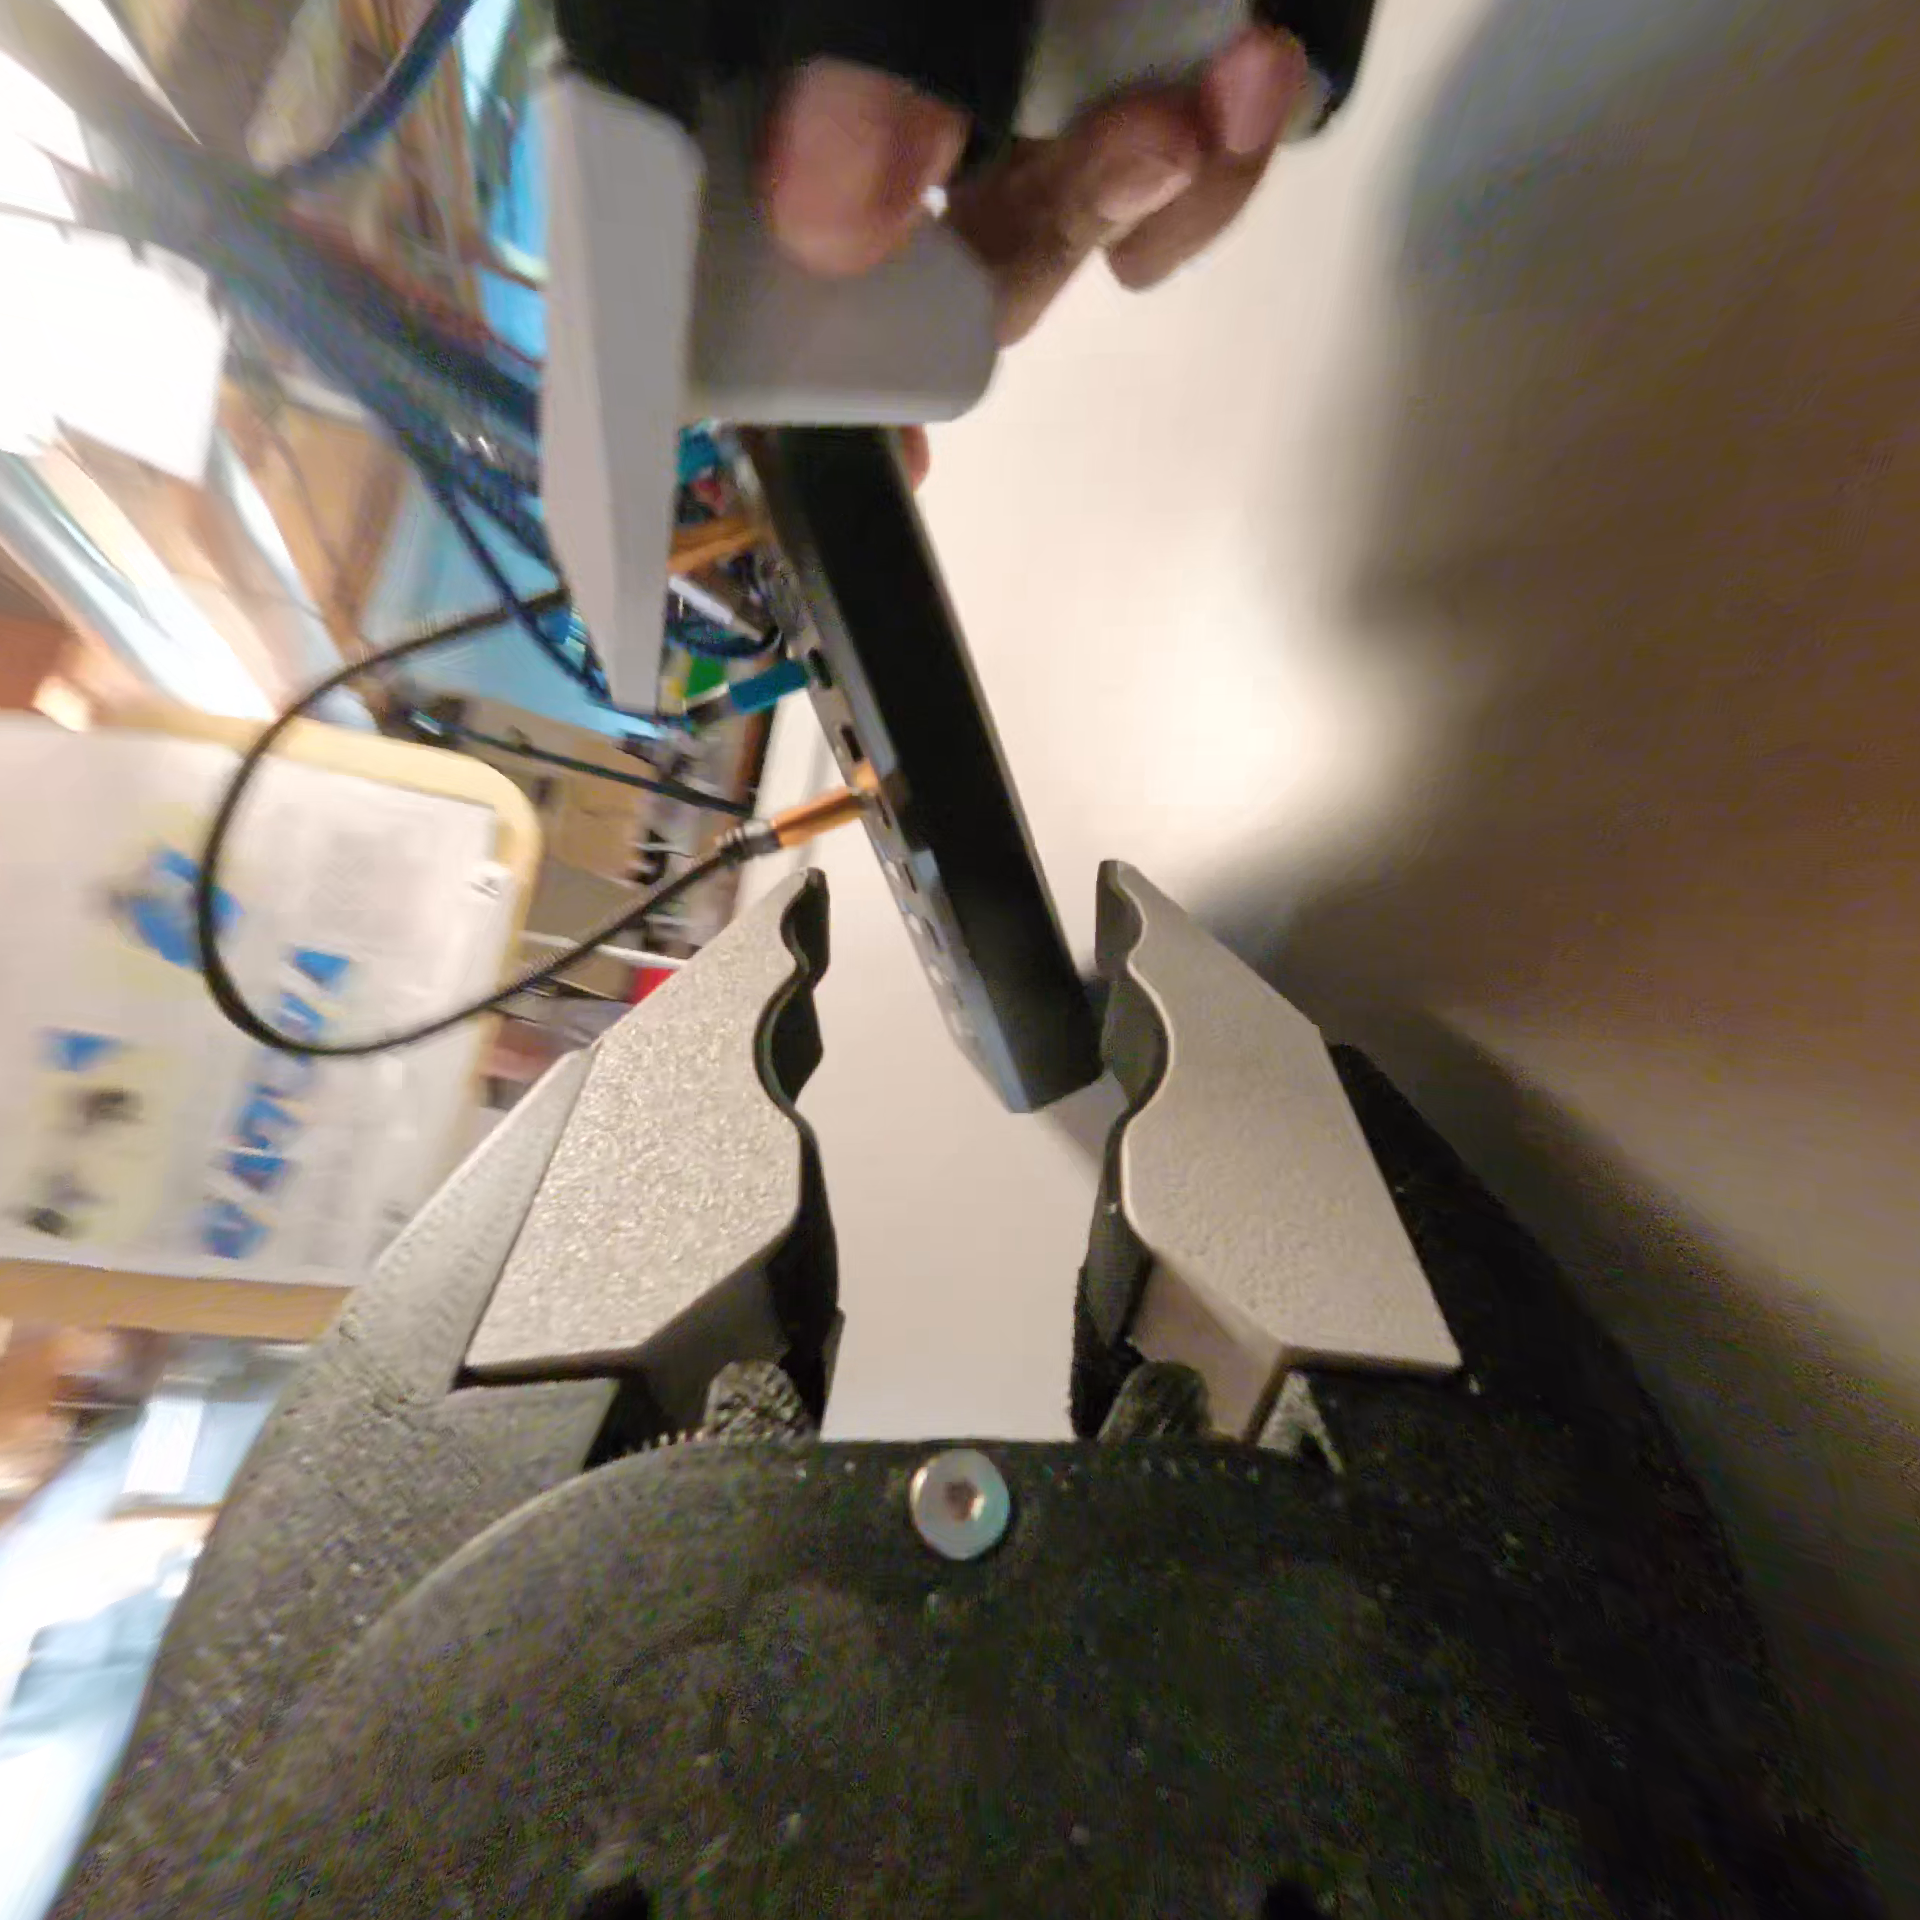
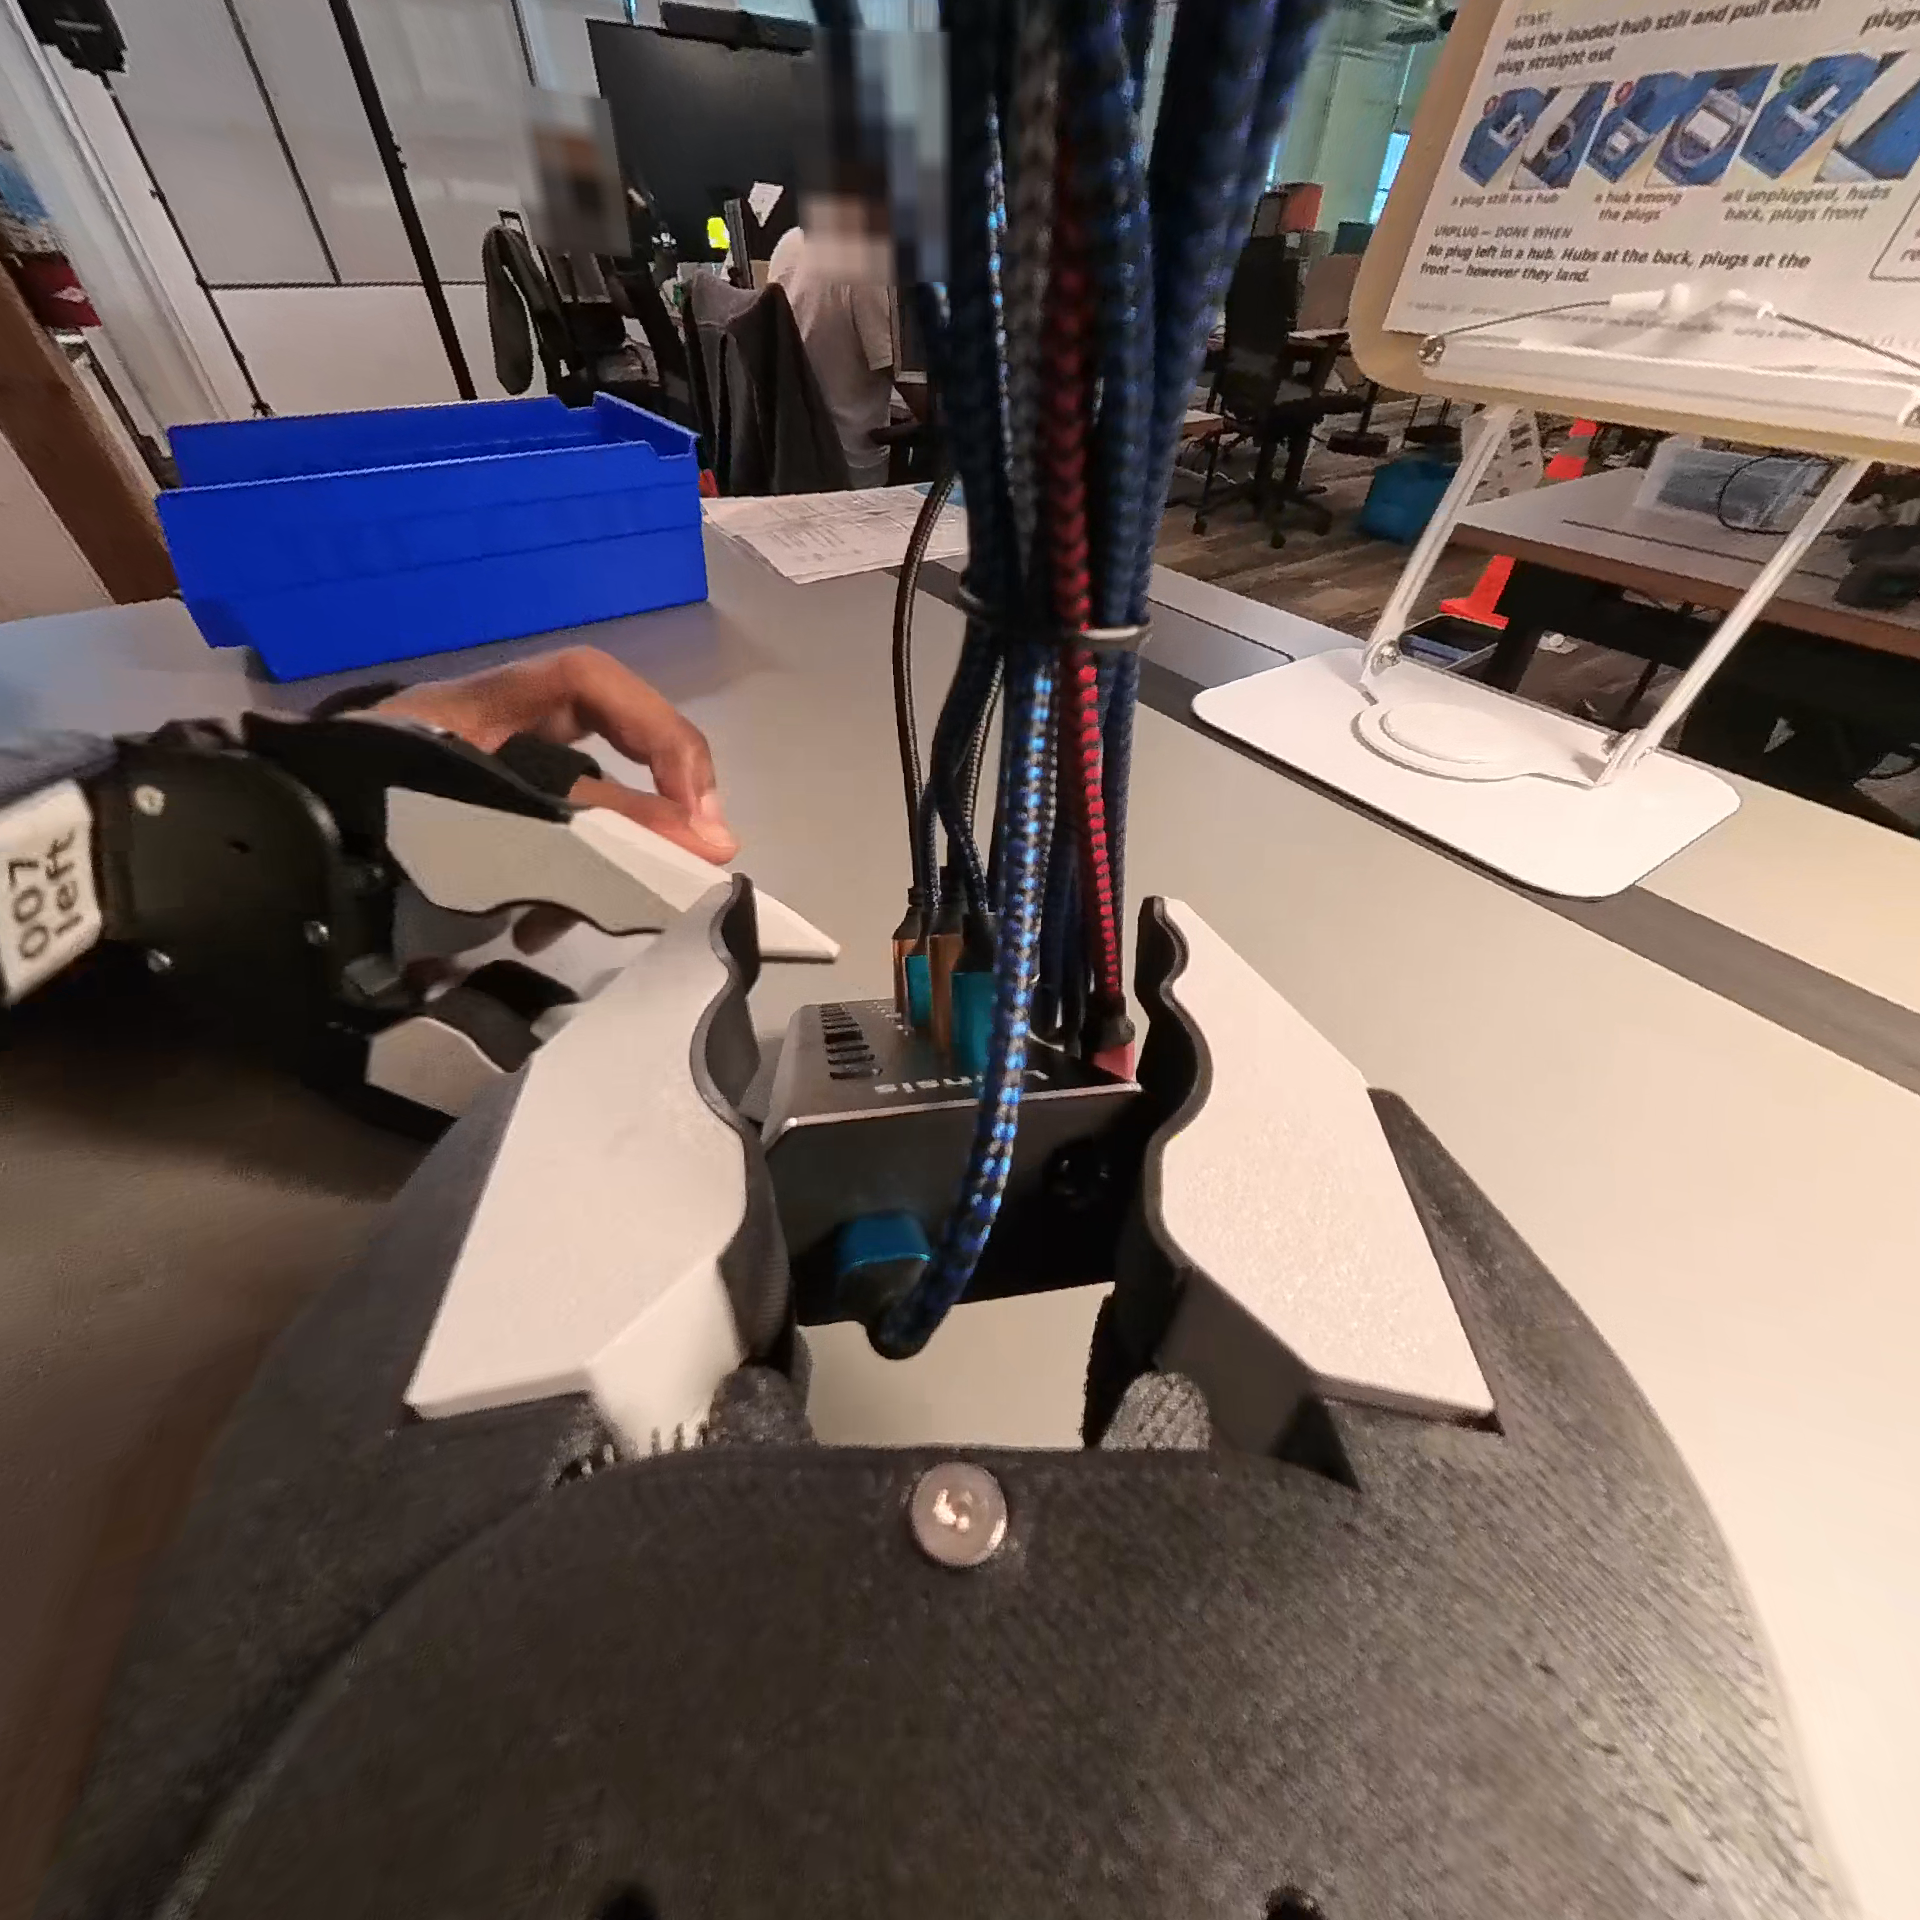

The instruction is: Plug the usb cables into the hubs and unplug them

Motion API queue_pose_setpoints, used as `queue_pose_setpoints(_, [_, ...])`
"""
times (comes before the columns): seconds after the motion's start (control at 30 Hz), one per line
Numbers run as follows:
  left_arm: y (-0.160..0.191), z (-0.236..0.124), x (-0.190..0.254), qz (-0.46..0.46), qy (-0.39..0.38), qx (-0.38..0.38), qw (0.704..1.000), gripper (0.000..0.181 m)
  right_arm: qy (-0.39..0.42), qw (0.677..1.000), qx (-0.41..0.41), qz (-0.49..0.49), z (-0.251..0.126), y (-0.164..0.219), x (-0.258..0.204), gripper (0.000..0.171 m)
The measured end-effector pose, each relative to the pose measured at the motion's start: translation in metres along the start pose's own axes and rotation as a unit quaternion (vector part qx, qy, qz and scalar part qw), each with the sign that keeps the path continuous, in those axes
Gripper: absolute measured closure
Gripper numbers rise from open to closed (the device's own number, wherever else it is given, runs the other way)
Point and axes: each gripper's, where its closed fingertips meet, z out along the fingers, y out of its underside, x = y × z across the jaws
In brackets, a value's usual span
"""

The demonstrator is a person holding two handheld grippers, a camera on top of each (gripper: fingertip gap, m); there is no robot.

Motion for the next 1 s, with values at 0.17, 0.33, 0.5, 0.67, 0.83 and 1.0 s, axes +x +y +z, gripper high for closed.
queue_pose_setpoints(0.17, [0.013,-0.004,0.009,-0.242,0.123,-0.003,0.962,0.117,-0.013,1.0,-0.003,0.008,-0.001,0.002,0.001,0.098])
queue_pose_setpoints(0.33, [0.031,0.01,0.017,-0.368,0.278,-0.024,0.887,0.093,-0.033,0.999,-0.001,0.026,-0.001,0.004,0.002,0.098])
queue_pose_setpoints(0.5, [0.029,0.033,0.026,-0.329,0.36,-0.017,0.873,0.088,-0.048,0.999,0.0,0.026,-0.001,0.007,0.0,0.098])
queue_pose_setpoints(0.67, [0.0,0.041,0.042,-0.277,0.415,0.018,0.867,0.102,-0.066,0.998,-0.008,0.021,0.002,0.012,-0.006,0.098])
queue_pose_setpoints(0.83, [-0.005,0.042,0.043,-0.264,0.395,0.019,0.88,0.102,-0.079,0.997,-0.01,0.019,0.001,0.013,-0.01,0.097])
queue_pose_setpoints(1.0, [0.005,0.037,0.035,-0.262,0.315,-0.006,0.912,0.099,-0.059,0.998,-0.005,0.013,-0.001,0.011,-0.005,0.105])
